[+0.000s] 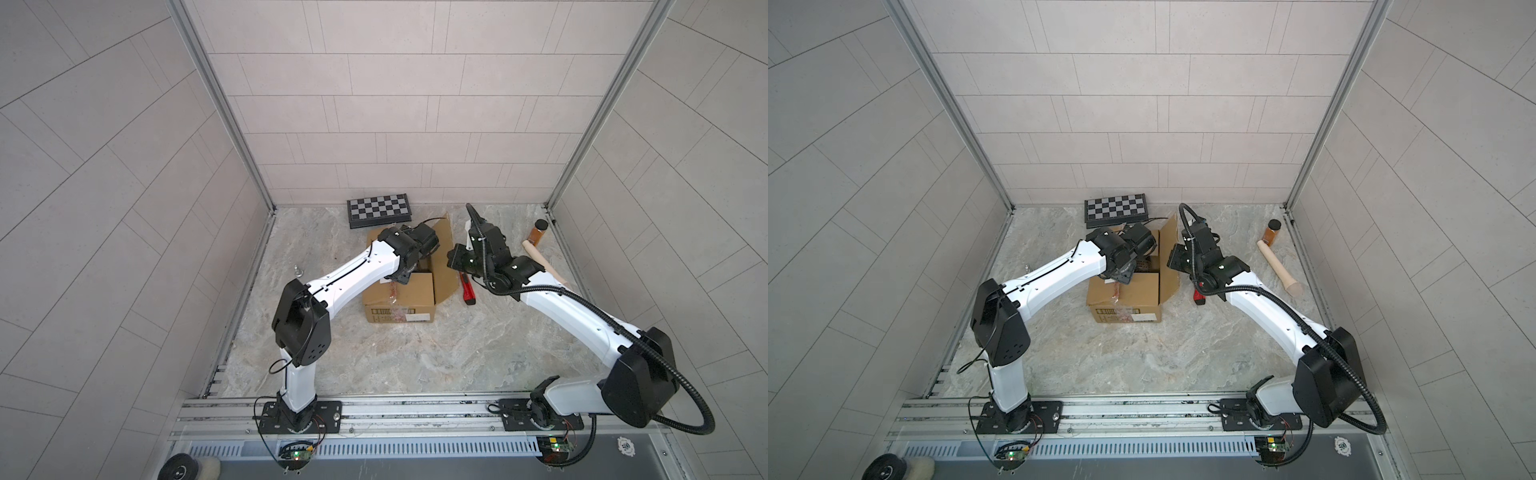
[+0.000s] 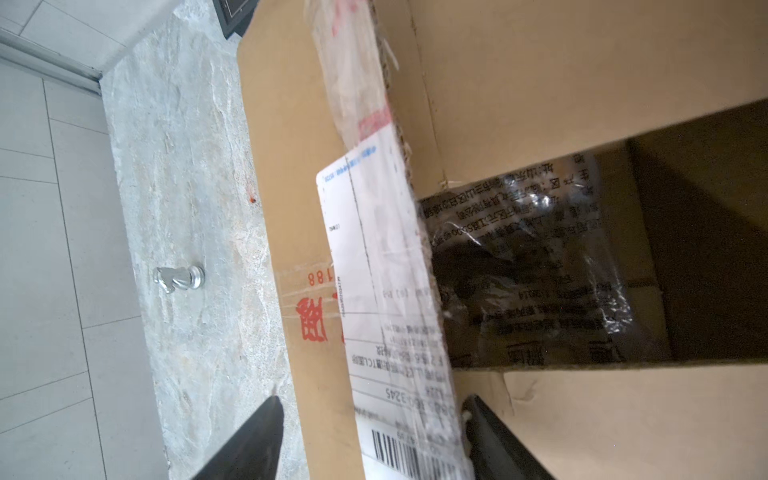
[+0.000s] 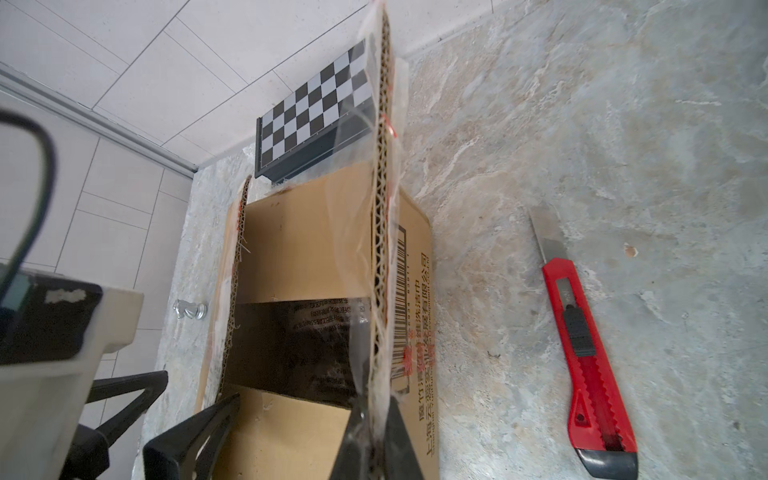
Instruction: Unpack the express box
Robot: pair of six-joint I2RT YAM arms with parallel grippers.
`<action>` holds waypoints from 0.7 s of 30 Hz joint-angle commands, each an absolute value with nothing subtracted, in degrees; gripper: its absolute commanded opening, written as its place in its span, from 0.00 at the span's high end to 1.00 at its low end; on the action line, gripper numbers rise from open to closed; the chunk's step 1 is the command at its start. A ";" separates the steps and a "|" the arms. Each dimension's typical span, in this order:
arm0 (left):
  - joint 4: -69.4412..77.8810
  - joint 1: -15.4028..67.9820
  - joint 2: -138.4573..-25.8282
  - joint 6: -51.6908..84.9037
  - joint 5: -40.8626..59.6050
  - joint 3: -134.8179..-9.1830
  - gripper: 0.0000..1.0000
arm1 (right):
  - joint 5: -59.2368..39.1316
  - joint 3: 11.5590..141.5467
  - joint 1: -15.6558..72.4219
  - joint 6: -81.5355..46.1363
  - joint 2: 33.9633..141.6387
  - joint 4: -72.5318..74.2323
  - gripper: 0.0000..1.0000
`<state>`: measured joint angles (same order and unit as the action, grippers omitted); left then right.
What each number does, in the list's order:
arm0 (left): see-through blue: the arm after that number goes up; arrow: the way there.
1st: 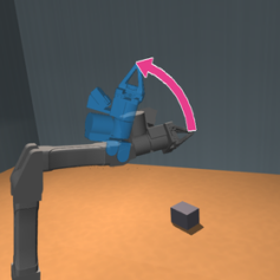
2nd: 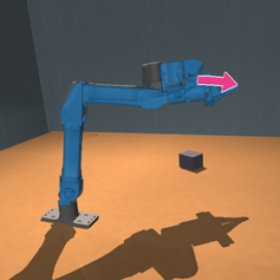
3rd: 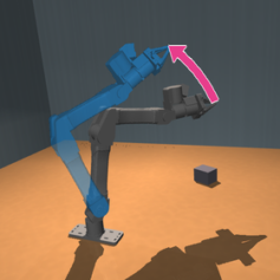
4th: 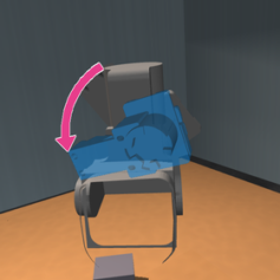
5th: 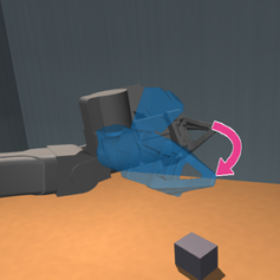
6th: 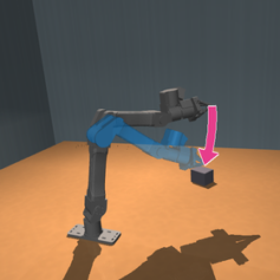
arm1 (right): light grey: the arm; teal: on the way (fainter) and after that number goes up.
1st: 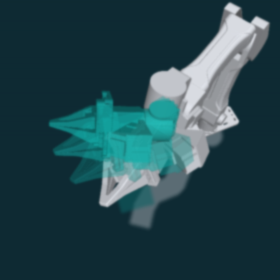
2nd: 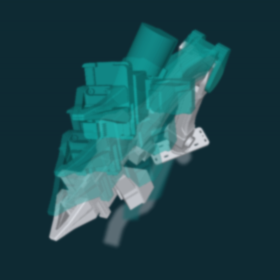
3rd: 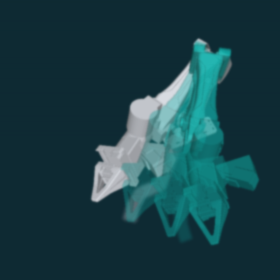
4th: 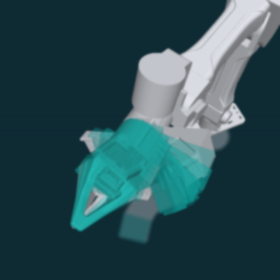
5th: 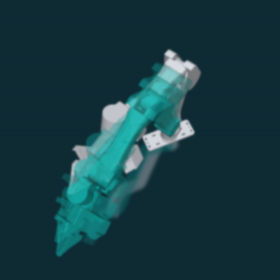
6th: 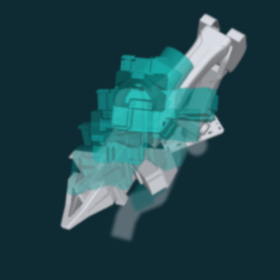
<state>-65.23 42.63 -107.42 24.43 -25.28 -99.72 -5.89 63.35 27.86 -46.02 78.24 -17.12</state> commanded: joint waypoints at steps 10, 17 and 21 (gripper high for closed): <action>-54.67 30.54 -89.28 20.08 -13.60 -86.84 1.00 | -3.23 59.56 25.94 -45.37 75.87 -17.65 0.99; -36.86 20.08 -77.63 21.97 8.67 -71.25 1.00 | -0.44 65.64 24.25 -38.81 75.17 -26.01 0.66; -31.15 19.04 -74.90 23.42 12.94 -67.74 1.00 | 5.46 78.17 26.10 -31.94 75.21 -35.72 0.56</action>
<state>-39.48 19.20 -76.77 22.55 6.66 -69.12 -1.39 70.52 24.93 -38.52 77.06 -28.32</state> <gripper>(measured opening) 0.073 0.431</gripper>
